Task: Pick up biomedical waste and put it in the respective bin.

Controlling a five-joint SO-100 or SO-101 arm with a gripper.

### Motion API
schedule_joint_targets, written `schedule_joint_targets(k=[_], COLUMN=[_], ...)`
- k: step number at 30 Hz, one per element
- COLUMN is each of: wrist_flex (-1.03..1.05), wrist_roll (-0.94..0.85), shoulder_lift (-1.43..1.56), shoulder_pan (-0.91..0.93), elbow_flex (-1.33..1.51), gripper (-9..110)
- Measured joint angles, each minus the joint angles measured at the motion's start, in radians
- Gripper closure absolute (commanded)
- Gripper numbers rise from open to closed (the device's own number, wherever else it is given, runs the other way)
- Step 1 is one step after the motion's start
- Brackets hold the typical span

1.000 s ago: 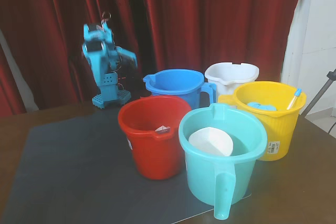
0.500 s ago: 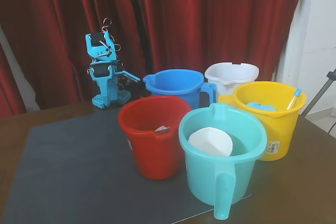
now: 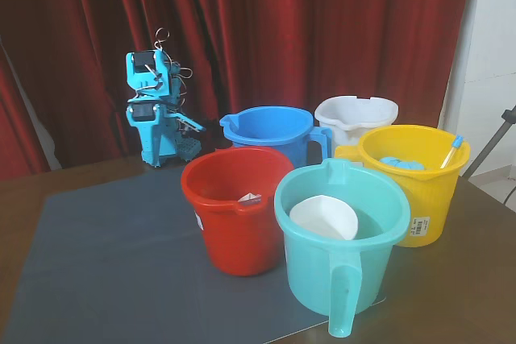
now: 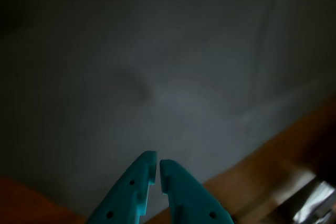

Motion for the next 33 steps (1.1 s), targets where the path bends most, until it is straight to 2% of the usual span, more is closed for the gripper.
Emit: schedule_joint_targets(k=[4,33], wrist_flex=[0.0,0.0], wrist_roll=[0.0,0.0], shoulder_lift=[0.0,0.0], shoulder_pan=[0.092,0.098], elbow_flex=[0.0,0.0], gripper=[102,102])
